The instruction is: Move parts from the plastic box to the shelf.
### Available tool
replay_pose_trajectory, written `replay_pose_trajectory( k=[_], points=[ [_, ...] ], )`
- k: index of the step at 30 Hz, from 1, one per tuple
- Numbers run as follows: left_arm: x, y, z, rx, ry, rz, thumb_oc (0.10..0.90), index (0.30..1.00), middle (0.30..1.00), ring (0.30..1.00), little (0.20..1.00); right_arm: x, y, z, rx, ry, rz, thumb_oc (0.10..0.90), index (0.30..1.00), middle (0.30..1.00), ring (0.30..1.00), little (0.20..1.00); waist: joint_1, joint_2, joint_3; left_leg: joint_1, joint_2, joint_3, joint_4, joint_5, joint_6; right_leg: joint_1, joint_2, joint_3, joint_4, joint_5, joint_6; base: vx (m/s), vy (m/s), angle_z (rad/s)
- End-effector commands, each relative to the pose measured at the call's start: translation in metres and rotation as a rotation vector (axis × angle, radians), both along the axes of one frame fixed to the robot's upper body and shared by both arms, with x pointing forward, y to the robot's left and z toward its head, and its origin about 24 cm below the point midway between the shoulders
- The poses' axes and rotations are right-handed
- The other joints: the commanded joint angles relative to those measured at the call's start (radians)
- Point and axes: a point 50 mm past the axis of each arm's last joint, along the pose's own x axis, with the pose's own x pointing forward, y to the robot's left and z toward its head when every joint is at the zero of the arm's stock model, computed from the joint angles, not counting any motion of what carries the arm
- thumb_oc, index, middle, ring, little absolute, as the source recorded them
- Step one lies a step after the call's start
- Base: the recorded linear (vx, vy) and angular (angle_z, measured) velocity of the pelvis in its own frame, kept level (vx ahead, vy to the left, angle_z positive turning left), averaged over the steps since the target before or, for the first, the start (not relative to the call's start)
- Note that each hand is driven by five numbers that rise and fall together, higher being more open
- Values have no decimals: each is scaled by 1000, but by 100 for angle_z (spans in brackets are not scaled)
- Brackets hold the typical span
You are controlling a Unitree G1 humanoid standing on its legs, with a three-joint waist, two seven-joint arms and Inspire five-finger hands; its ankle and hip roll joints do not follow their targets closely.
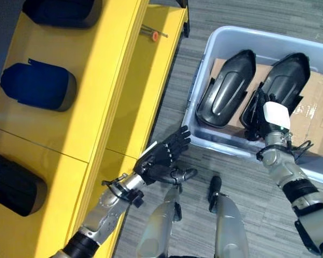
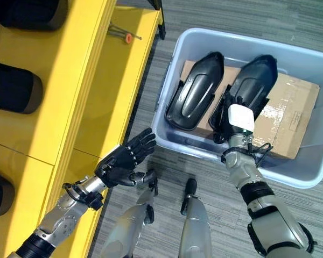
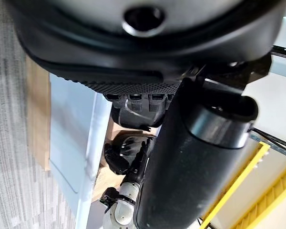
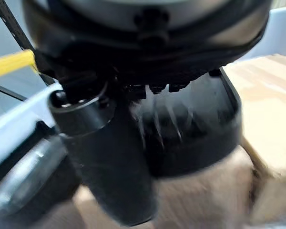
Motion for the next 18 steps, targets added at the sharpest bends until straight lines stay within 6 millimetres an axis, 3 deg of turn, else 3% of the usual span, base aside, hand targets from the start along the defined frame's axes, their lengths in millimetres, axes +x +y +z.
replay_pose_trajectory(
  k=[1, 2, 3, 5, 6, 7, 8, 10, 18],
  points=[
    [-2, -30, 34, -129, -162, -138, 900, 1000, 1000, 1000, 1000, 11, -29, 57, -54, -145, -102, 900, 1000, 1000, 1000, 1000, 16, 124, -3, -14, -25, 57, 115, -197, -15, 20, 14, -14, -33, -31, 8, -31, -40, 5],
    [-2, -30, 34, -124, -165, -137, 900, 1000, 1000, 1000, 1000, 11, -29, 57, -51, -137, -105, 863, 948, 948, 948, 948, 17, 124, -3, -16, -26, 56, 115, -196, -15, 18, 14, -14, -32, -31, 8, -27, -54, 5],
    [-2, -30, 34, -108, -178, -137, 900, 1000, 1000, 1000, 1000, 12, -31, 53, -41, -104, -120, 635, 629, 629, 629, 629, 22, 128, -3, -24, -27, 53, 115, -194, -16, 10, 14, -17, -26, -32, 7, -12, -36, 7],
    [-2, -31, 35, -101, -192, -138, 900, 1000, 1000, 1000, 1000, 13, -32, 45, -41, -43, -150, 586, 561, 561, 561, 561, 31, 136, -3, -37, -28, 51, 112, -186, -19, -5, 16, -21, -21, -35, 5, -28, -42, 8],
    [-2, -32, 35, -103, -193, -137, 900, 1000, 1000, 1000, 1000, 13, -34, 42, -47, -15, -165, 512, 456, 456, 456, 456, 36, 142, -3, -45, -28, 50, 110, -182, -20, -14, 15, -22, -18, -35, 4, -47, -41, 5],
    [0, -32, 35, -103, -201, -128, 900, 1000, 1000, 1000, 1000, 12, -38, 34, -49, 60, -211, 400, 300, 300, 300, 300, 44, 152, -3, -57, -30, 49, 105, -176, -20, -25, 14, -27, -14, -37, 3, -37, -26, 5],
    [0, -32, 36, -103, -203, -127, 900, 1000, 1000, 1000, 1000, 11, -39, 32, -46, 76, -223, 400, 300, 300, 300, 300, 46, 155, -3, -59, -30, 48, 104, -174, -20, -28, 14, -28, -13, -37, 3, 29, -39, 7],
    [-1, -35, 32, -110, -191, -124, 900, 1000, 1000, 1000, 1000, -2, -56, 1, 30, 273, -367, 400, 300, 300, 300, 300, 61, 174, -3, -71, -47, 33, 109, -181, -27, -47, -9, -26, 23, -71, 8, 33, -47, 20],
    [-10, -46, 28, -116, -187, -193, 900, 1000, 1000, 1000, 1000, -31, -73, -38, -48, 479, -514, 400, 300, 300, 300, 300, 87, 218, -3, -121, -67, -2, 127, -168, -21, -103, -26, -27, 70, -82, -2, -15, -9, 11]
  ],
)
